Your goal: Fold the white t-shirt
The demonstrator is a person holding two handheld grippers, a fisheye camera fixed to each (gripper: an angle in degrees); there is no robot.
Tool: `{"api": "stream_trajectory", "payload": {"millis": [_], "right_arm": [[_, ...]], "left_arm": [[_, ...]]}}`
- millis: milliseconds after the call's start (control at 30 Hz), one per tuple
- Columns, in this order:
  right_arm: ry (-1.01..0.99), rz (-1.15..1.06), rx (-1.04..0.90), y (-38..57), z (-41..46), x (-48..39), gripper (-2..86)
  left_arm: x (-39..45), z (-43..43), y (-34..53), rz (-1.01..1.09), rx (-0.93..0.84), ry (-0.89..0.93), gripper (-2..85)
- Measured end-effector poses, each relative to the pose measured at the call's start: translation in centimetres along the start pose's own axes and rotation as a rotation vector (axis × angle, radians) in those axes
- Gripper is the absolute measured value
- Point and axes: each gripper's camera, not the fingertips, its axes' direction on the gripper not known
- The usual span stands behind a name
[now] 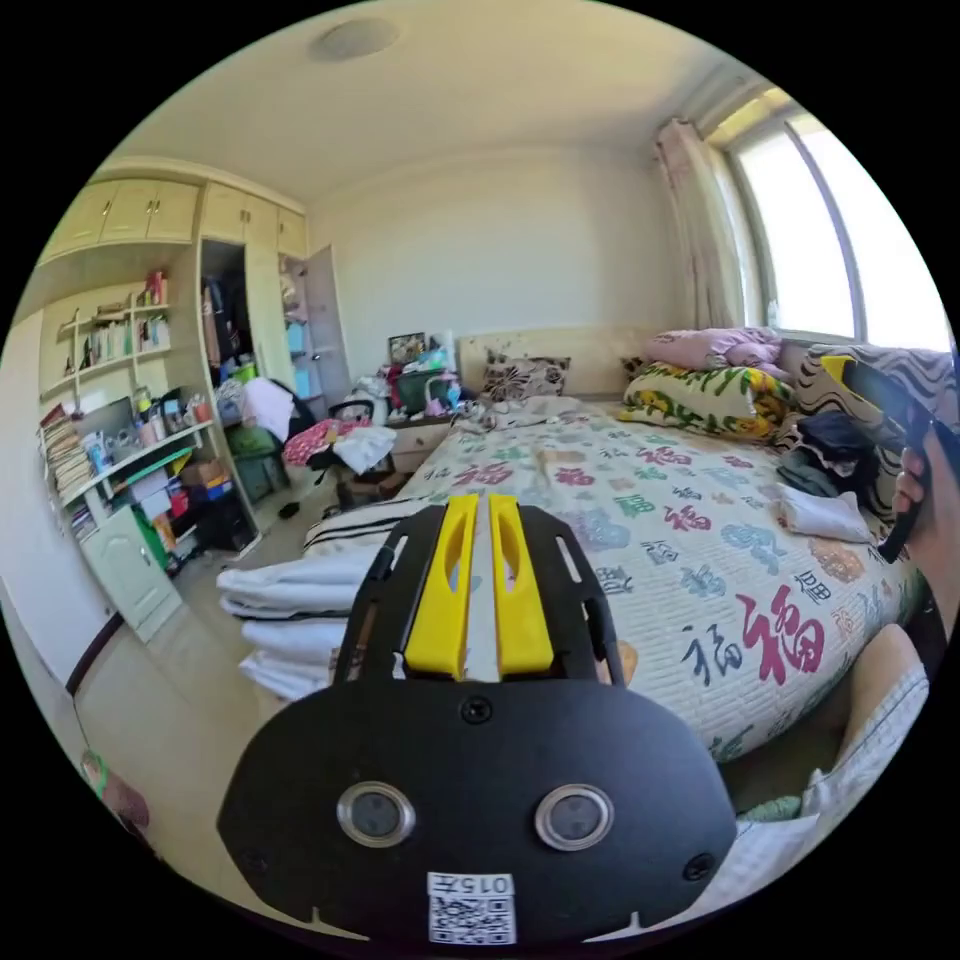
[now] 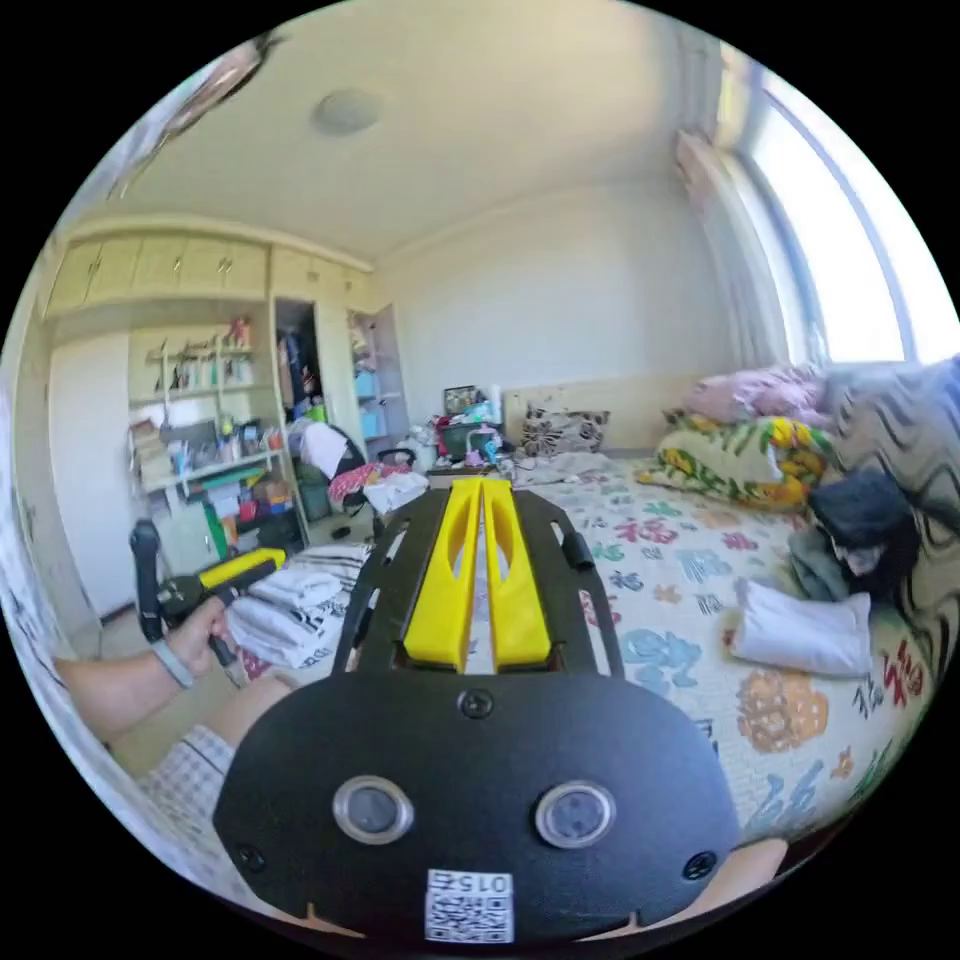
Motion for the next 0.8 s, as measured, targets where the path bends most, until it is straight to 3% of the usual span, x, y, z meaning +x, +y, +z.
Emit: {"api": "stream_trajectory", "payload": {"millis": [33, 167, 333, 600, 800], "right_arm": [[-0.036, -0.109, -0.022, -0.8, 1.4, -4.4, -0.9], [-0.231, -0.196, -0.036, -2.7, 5.3, -13.5, -0.9], [-0.603, -0.266, -0.415, -5.2, 15.0, -23.0, -0.3], [-0.595, -0.403, -0.762, -6.5, 26.6, -34.1, 6.2], [-0.655, -0.229, -0.973, -7.4, 30.9, -37.6, 3.7]], "left_arm": [[-3.2, -1.5, -0.2, -0.024, -0.049, -0.003, 0.8], [-13.4, -4.9, -0.4, -0.152, -0.165, -0.027, 1.9], [-22.5, -6.5, -1.4, -0.367, -0.187, 0.074, 3.9], [-29.2, -6.1, -4.5, -0.474, -0.260, 0.159, 4.7], [-32.2, -3.7, -9.0, -0.515, -0.292, 0.195, 4.7]]}}
